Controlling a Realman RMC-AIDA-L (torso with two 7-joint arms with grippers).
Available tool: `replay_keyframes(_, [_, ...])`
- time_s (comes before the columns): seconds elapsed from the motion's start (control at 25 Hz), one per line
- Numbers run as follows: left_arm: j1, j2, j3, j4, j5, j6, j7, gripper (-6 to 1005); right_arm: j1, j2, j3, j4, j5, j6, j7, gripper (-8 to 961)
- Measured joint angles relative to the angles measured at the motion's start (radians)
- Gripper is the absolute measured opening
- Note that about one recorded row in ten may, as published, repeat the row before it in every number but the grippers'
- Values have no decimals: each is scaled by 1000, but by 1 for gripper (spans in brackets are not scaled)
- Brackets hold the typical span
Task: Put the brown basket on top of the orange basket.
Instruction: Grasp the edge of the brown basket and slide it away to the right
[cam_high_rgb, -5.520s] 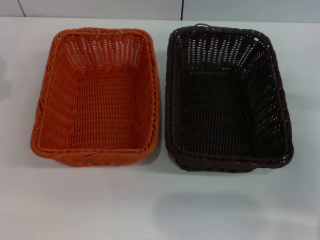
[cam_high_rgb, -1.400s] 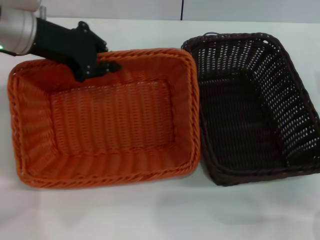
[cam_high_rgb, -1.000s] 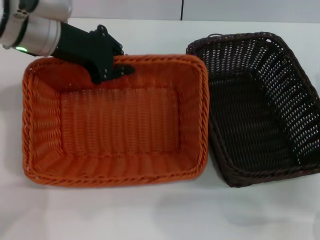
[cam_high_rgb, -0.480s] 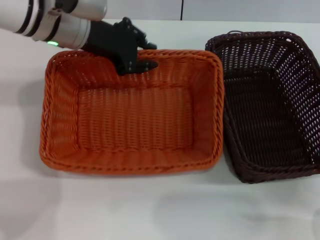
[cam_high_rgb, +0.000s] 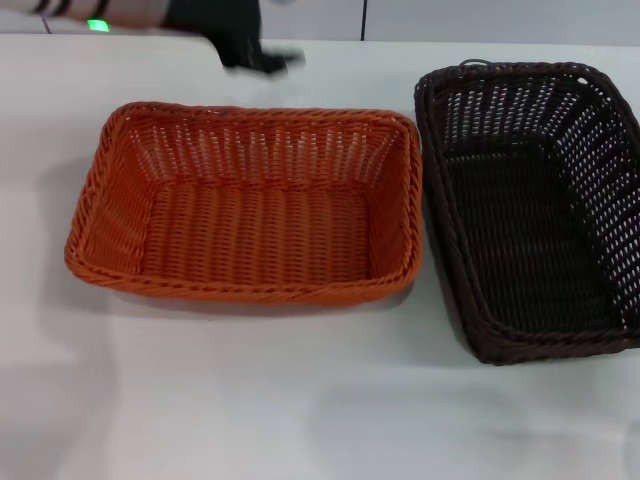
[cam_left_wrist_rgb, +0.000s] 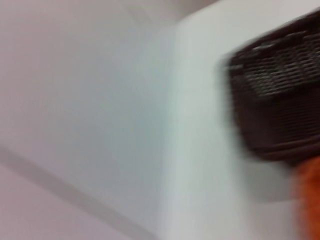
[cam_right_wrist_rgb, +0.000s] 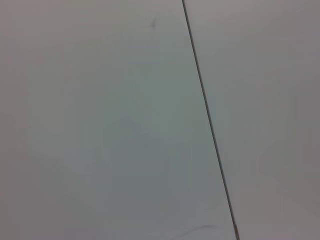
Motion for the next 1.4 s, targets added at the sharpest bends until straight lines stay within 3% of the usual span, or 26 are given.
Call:
replay_keyframes(0.12, [80, -2, 76, 93, -61, 252, -1, 631, 0, 0, 0, -7, -1, 1, 0, 828])
replay_keyframes(0.16, [118, 0, 124, 120, -99, 396, 4, 645, -2, 0, 0, -8, -1, 2, 0, 828])
replay_keyframes(0.2, [175, 3, 209, 150, -165, 671, 21, 660, -3, 0, 0, -8, -1, 3, 0, 828])
replay_keyframes(0.24, [175, 3, 209, 150, -165, 671, 21, 674, -4, 0, 0, -9, -1, 4, 0, 828])
replay_keyframes(0.36, [238, 5, 346, 165, -217, 1135, 23, 716, -4, 0, 0, -11, -1, 6, 0, 828])
replay_keyframes(0.4, [260, 6, 426, 147, -199, 1435, -34, 730, -2, 0, 0, -15, -1, 6, 0, 828])
replay_keyframes(0.44, [260, 6, 426, 147, -199, 1435, -34, 730, -2, 0, 0, -15, -1, 6, 0, 828])
replay_keyframes(0.52, [285, 6, 487, 104, -120, 1724, -181, 730, 1, 0, -1, -16, -2, 5, 0, 828])
replay_keyframes(0.56, [295, 6, 501, 84, -85, 1806, -240, 730, 3, -1, -4, -16, -3, 6, 0, 828])
replay_keyframes(0.72, [367, 5, 543, -82, 113, 2270, -681, 730, 8, -4, -21, -25, -48, 25, 0, 828])
replay_keyframes(0.8, [414, 6, 545, -164, 182, 2413, -931, 730, 7, -4, -23, -40, -117, 53, 0, 829])
replay_keyframes(0.84, [414, 6, 545, -164, 182, 2413, -931, 730, 5, -4, -24, -50, -161, 71, 0, 829])
replay_keyframes(0.88, [487, 11, 531, -276, 266, 2524, -1310, 730, 2, -3, -24, -59, -204, 90, 0, 829])
replay_keyframes(1.0, [553, 14, 489, -410, 322, 2589, -1660, 730, 0, -3, -24, -114, -327, 132, 0, 829])
replay_keyframes(1.04, [553, 14, 489, -410, 322, 2589, -1660, 730, 5, -4, -25, -141, -353, 130, 0, 829])
replay_keyframes(1.08, [570, 15, 451, -515, 333, 2599, -1815, 730, 15, -8, -24, -176, -376, 110, 0, 829])
replay_keyframes(1.12, [571, 15, 432, -571, 334, 2599, -1861, 730, 28, -14, -21, -212, -405, 71, 0, 829])
replay_keyframes(1.24, [567, 13, 395, -703, 335, 2599, -1883, 730, 82, -48, 10, -354, -488, -154, 0, 828])
replay_keyframes(1.28, [566, 13, 391, -724, 335, 2599, -1877, 730, 106, -68, 38, -431, -500, -285, 0, 828])
replay_keyframes(1.36, [565, 12, 388, -761, 336, 2596, -1866, 730, 152, -89, 121, -568, -503, -570, 0, 828])
replay_keyframes(1.4, [565, 12, 387, -775, 335, 2592, -1862, 730, 202, -94, 221, -668, -511, -849, -3, 828])
